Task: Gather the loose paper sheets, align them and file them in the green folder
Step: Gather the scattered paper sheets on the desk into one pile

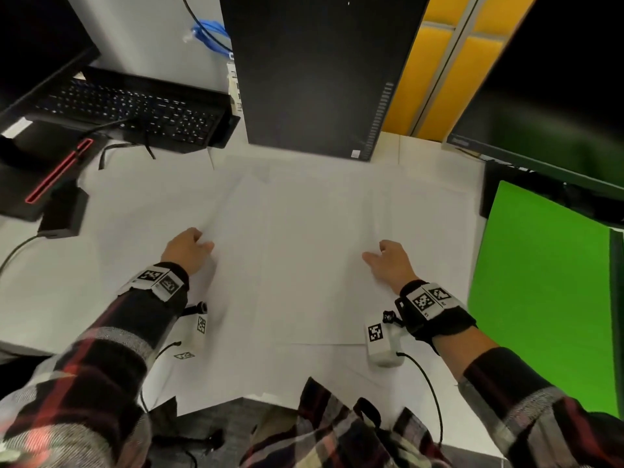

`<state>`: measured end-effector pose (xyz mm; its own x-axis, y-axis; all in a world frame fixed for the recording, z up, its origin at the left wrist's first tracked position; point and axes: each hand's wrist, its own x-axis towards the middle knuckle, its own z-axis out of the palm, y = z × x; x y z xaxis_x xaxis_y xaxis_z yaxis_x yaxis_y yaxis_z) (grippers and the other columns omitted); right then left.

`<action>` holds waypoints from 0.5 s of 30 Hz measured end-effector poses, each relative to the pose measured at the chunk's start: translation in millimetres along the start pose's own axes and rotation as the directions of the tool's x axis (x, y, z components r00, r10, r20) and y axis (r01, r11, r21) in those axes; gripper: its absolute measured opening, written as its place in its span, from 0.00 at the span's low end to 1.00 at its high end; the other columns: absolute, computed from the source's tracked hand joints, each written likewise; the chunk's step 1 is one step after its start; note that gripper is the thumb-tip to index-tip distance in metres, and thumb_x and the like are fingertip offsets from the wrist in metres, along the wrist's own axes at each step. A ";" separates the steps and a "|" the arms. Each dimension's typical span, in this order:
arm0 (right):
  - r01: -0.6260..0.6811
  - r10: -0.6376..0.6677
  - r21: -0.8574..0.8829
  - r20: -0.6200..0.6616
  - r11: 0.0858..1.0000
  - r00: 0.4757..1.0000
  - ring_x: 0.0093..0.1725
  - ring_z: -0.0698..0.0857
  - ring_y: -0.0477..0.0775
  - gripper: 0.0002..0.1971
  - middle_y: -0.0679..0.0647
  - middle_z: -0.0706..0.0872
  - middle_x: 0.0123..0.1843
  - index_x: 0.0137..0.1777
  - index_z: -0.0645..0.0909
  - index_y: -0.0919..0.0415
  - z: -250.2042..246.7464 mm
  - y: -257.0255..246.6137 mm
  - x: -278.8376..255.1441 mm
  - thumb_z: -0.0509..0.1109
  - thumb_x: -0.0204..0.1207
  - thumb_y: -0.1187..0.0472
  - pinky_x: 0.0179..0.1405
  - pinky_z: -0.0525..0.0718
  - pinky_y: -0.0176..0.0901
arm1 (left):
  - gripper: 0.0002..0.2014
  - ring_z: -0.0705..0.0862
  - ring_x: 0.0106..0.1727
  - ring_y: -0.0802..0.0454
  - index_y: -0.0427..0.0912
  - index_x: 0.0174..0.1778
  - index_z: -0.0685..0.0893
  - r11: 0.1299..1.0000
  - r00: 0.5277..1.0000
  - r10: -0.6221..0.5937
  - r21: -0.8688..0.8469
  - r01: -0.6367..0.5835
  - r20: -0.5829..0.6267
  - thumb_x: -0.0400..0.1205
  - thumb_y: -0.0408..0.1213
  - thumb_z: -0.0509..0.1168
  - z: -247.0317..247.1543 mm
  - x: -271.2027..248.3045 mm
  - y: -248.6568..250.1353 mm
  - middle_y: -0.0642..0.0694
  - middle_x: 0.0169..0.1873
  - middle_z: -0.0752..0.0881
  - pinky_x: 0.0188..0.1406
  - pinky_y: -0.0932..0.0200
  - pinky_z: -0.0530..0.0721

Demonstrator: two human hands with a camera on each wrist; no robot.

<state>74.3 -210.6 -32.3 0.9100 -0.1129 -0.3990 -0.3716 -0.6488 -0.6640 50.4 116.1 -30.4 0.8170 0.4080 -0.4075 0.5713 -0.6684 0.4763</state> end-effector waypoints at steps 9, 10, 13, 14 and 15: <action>-0.015 -0.005 0.074 0.262 0.997 0.965 0.78 0.65 0.59 0.24 0.61 0.65 0.79 0.79 0.55 0.69 27.3 -21.1 -40.5 0.49 0.86 0.59 0.72 0.65 0.42 | 0.27 0.81 0.60 0.42 0.34 0.66 0.78 0.945 0.993 0.058 -0.326 -0.022 0.102 0.77 0.49 0.69 28.2 -32.4 18.7 0.40 0.61 0.83 0.57 0.54 0.76; 0.002 -0.020 0.065 0.281 0.998 0.959 0.75 0.68 0.58 0.23 0.57 0.70 0.75 0.78 0.58 0.65 23.1 -13.2 -46.5 0.50 0.86 0.57 0.69 0.67 0.44 | 0.26 0.82 0.58 0.42 0.34 0.64 0.80 0.946 0.991 0.070 -0.323 -0.031 0.110 0.74 0.46 0.72 35.5 -40.3 21.8 0.40 0.59 0.84 0.57 0.55 0.77; 0.050 -0.063 0.076 0.177 0.996 0.982 0.54 0.76 0.52 0.13 0.47 0.77 0.48 0.55 0.75 0.59 15.1 -0.3 -33.8 0.54 0.84 0.52 0.52 0.73 0.43 | 0.20 0.83 0.60 0.38 0.29 0.59 0.82 0.945 0.997 0.037 -0.326 -0.015 0.061 0.75 0.38 0.72 30.2 -44.8 20.4 0.34 0.58 0.85 0.55 0.55 0.76; 0.053 -0.055 0.029 0.076 0.998 0.996 0.53 0.78 0.53 0.14 0.51 0.79 0.49 0.52 0.79 0.60 6.0 6.3 -28.4 0.55 0.83 0.52 0.54 0.73 0.45 | 0.19 0.83 0.59 0.38 0.28 0.59 0.81 0.937 0.999 0.017 -0.349 0.000 0.048 0.76 0.37 0.71 27.1 -45.7 18.2 0.34 0.57 0.85 0.53 0.56 0.75; 0.006 -0.008 -0.066 -0.043 0.998 0.999 0.59 0.78 0.58 0.16 0.57 0.80 0.56 0.57 0.81 0.61 -3.6 14.8 -22.1 0.57 0.81 0.52 0.60 0.72 0.49 | 0.19 0.83 0.57 0.39 0.28 0.60 0.81 0.925 0.999 -0.011 -0.379 0.029 0.048 0.77 0.36 0.70 22.9 -46.6 15.1 0.35 0.55 0.84 0.51 0.56 0.74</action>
<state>49.4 -220.5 -31.0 0.9201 -0.1394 -0.3661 -0.3536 -0.6977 -0.6230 19.2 72.8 -22.1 0.8059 0.3848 -0.4499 0.5814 -0.3713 0.7240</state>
